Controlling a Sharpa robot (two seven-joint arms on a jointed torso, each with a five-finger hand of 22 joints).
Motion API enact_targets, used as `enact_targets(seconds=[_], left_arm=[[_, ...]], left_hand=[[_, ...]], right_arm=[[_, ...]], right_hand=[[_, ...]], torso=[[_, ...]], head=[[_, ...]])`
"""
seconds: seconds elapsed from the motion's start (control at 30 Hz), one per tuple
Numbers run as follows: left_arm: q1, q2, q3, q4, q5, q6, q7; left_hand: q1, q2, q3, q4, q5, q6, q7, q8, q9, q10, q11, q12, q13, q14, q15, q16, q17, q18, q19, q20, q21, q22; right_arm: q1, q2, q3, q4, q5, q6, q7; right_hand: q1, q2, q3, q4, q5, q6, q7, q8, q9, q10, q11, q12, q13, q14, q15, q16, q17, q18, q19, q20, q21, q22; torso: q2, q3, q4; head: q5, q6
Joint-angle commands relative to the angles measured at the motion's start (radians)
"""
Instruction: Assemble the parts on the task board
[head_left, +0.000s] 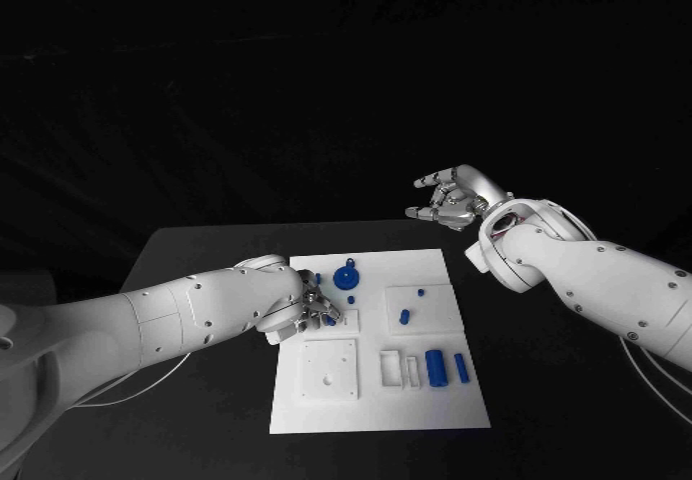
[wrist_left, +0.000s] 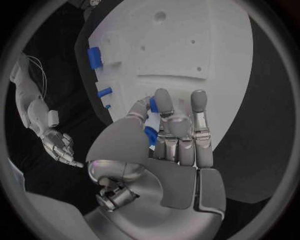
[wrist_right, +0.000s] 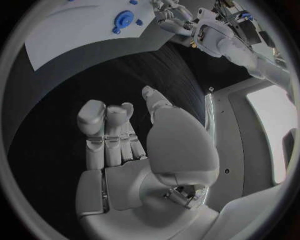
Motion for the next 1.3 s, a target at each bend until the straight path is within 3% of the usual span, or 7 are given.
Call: enact_targets(seconds=[0.03, 0.23, 0.77, 1.3], left_arm=[[-0.004, 0.005, -0.002, 0.002, 0.009, 0.027, 0.013], [-0.004, 0.005, -0.002, 0.002, 0.009, 0.032, 0.013], [-0.005, 0.005, -0.002, 0.002, 0.007, 0.04, 0.015], [-0.007, 0.004, -0.002, 0.006, -0.063, 0.035, 0.024]], left_hand=[[0.01, -0.001, -0.001, 0.009, -0.002, 0.108, -0.102, 0.021, 0.095, 0.041, -0.008, 0.004, -0.002, -0.003, -0.001, 0.006, -0.001, -0.015, 0.001, 0.002, 0.004, 0.017], [0.012, -0.018, -0.024, 0.03, -0.049, 0.109, -0.104, 0.022, 0.095, 0.041, -0.008, 0.005, -0.002, -0.003, -0.001, 0.006, -0.003, -0.015, 0.001, 0.002, 0.003, 0.017], [0.037, -0.045, -0.069, 0.082, -0.086, 0.112, -0.104, 0.02, 0.091, 0.041, -0.009, 0.004, -0.004, -0.005, 0.0, 0.004, -0.011, -0.015, 0.0, 0.003, -0.003, 0.016], [0.041, -0.046, -0.073, 0.088, -0.097, 0.111, -0.105, 0.02, 0.091, 0.041, -0.009, 0.005, -0.004, -0.006, -0.001, 0.005, -0.011, -0.015, 0.002, 0.003, -0.001, 0.017]], right_arm=[[0.0, 0.001, 0.001, 0.0, 0.0, 0.01, 0.01], [0.0, 0.001, 0.001, 0.0, 0.001, 0.01, 0.011], [0.0, 0.001, 0.001, 0.0, 0.002, 0.01, 0.012], [-0.001, 0.002, 0.001, -0.001, 0.003, 0.009, 0.014]], right_hand=[[-0.008, 0.0, -0.002, -0.002, 0.004, 0.003, 0.001, 0.0, 0.001, -0.005, -0.005, 0.006, -0.001, 0.0, -0.006, -0.005, -0.001, 0.015, 0.012, -0.001, -0.007, 0.105], [-0.01, 0.0, -0.003, -0.001, 0.004, 0.001, 0.001, 0.0, 0.001, -0.006, -0.005, 0.006, -0.002, 0.0, -0.006, -0.006, -0.002, 0.015, 0.012, -0.001, -0.008, 0.105], [-0.01, 0.0, -0.003, -0.001, 0.004, 0.001, 0.001, 0.0, 0.001, -0.006, -0.005, 0.006, -0.002, 0.0, -0.006, -0.006, -0.002, 0.015, 0.012, -0.001, -0.008, 0.105], [-0.01, 0.0, -0.003, -0.001, 0.004, 0.001, 0.001, 0.0, 0.001, -0.006, -0.005, 0.006, -0.002, 0.0, -0.006, -0.006, -0.002, 0.015, 0.012, -0.001, -0.008, 0.105]], torso=[[0.0, 0.0, 0.0002], [0.0, -0.0003, -0.0003], [0.0, -0.0002, 0.0005], [0.0, -0.0002, 0.0011]], head=[[0.0, 0.001], [-0.002, -0.001], [-0.005, -0.002], [-0.005, -0.002]])
